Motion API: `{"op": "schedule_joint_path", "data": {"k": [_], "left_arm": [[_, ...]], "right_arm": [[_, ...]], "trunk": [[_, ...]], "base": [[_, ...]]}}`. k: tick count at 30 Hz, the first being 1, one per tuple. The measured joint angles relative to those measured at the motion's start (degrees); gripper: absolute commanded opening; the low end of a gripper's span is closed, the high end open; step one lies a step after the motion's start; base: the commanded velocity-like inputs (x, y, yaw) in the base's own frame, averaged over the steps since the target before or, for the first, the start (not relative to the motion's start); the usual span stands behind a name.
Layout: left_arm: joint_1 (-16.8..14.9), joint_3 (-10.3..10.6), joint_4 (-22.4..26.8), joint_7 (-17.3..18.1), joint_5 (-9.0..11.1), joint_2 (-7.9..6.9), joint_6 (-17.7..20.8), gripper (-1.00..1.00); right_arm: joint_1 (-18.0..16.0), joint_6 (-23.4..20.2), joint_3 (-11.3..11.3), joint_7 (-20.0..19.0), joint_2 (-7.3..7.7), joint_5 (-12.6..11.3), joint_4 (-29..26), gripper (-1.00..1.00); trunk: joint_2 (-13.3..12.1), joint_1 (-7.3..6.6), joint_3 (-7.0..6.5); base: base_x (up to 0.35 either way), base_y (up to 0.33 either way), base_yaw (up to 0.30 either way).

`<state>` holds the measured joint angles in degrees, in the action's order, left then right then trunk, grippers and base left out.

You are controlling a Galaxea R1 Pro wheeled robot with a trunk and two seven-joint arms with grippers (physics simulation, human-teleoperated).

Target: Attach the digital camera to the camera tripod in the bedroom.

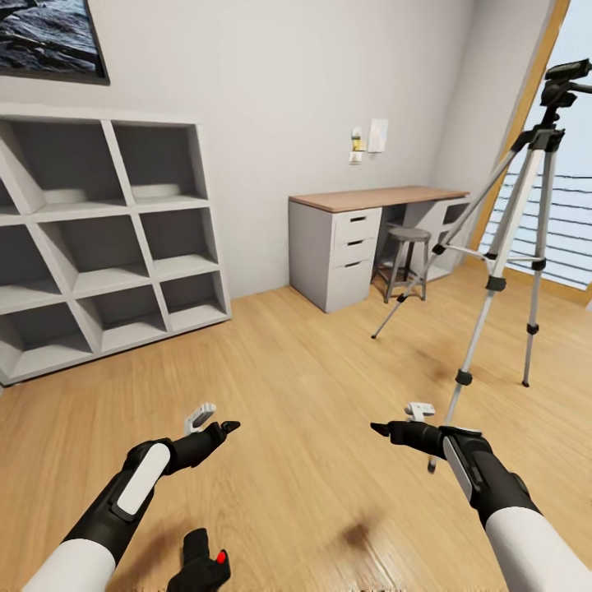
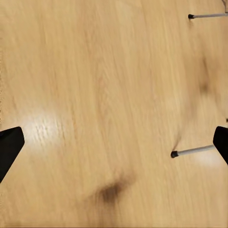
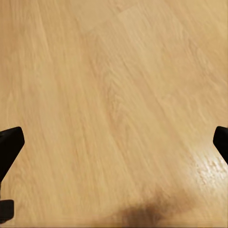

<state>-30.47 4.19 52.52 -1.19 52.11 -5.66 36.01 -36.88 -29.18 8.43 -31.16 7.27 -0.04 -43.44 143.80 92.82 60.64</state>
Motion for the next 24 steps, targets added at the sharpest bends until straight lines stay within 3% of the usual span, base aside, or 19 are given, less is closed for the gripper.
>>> {"op": "schedule_joint_path", "data": {"k": [24], "left_arm": [[0.0, 0.17, 0.3, -0.31, -0.18, -0.09, 0.01, 1.0]], "right_arm": [[0.0, 0.07, 0.01, 0.21, -0.08, -0.19, 0.0, 1.0]], "trunk": [[0.32, 0.62, 5.32]], "base": [[0.0, 0.0, 0.0]]}}
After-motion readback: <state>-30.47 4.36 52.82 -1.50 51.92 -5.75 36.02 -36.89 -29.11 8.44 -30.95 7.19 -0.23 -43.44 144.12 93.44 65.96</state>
